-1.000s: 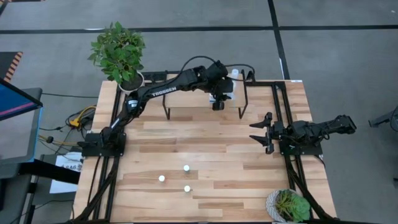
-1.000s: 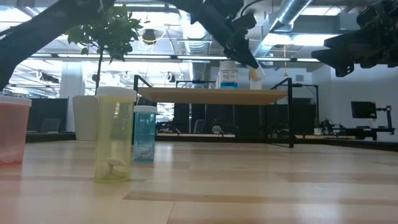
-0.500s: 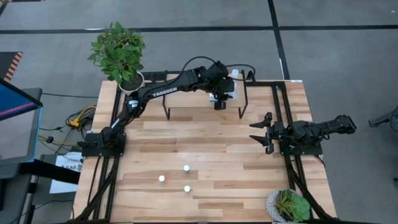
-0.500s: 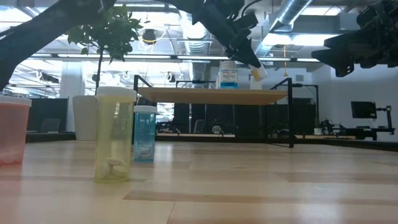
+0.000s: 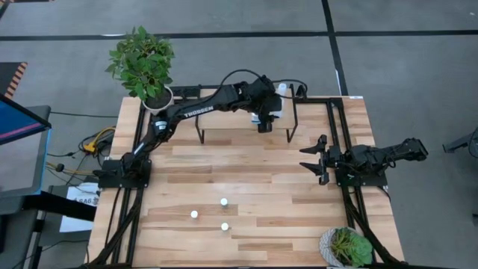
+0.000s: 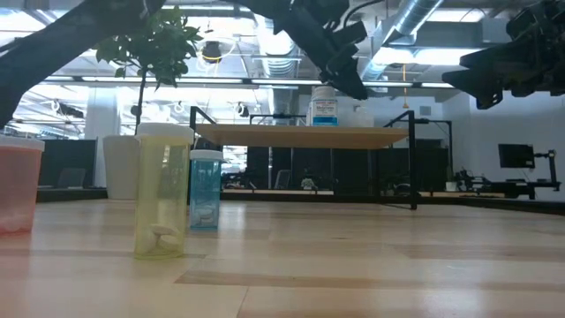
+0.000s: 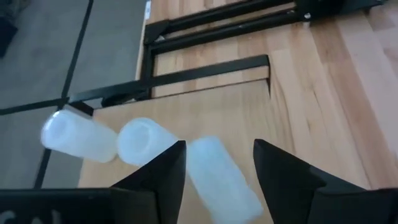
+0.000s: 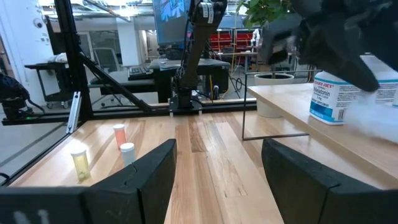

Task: Pick and place medicine bottles onto shelf by color
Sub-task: Align the white transparent bottle with the other white transparent bottles on the shelf

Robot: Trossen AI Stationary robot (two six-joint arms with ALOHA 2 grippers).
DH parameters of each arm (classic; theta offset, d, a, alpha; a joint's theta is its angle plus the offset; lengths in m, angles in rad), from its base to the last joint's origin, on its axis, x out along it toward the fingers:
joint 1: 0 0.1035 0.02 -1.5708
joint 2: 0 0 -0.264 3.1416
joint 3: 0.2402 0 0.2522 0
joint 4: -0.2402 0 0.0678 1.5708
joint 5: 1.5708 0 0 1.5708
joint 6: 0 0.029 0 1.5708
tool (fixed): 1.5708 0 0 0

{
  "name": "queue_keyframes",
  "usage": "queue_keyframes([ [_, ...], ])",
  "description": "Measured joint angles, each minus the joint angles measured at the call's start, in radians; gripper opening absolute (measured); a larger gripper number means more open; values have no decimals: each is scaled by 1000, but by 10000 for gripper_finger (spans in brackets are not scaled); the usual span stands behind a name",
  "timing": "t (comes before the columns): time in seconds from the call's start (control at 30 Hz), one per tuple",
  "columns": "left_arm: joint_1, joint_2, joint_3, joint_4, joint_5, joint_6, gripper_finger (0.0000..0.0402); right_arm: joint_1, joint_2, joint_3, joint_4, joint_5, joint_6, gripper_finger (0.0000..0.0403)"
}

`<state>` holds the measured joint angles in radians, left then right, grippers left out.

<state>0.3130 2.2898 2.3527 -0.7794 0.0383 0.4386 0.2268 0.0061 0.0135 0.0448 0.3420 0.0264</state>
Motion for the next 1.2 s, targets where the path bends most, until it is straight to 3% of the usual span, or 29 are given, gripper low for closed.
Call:
queue_keyframes([
  [0.33, -4, 1, 0, 0, -1, 0, 176, 0, 0, 0, 0, 0, 0, 259],
  [0.57, -67, -73, 4, -32, 0, 5, 177, 0, 0, 0, 0, 0, 0, 259],
  [1.2, -218, -279, 4, -576, -8, -128, 177, 0, 0, 0, 0, 0, 0, 259],
])
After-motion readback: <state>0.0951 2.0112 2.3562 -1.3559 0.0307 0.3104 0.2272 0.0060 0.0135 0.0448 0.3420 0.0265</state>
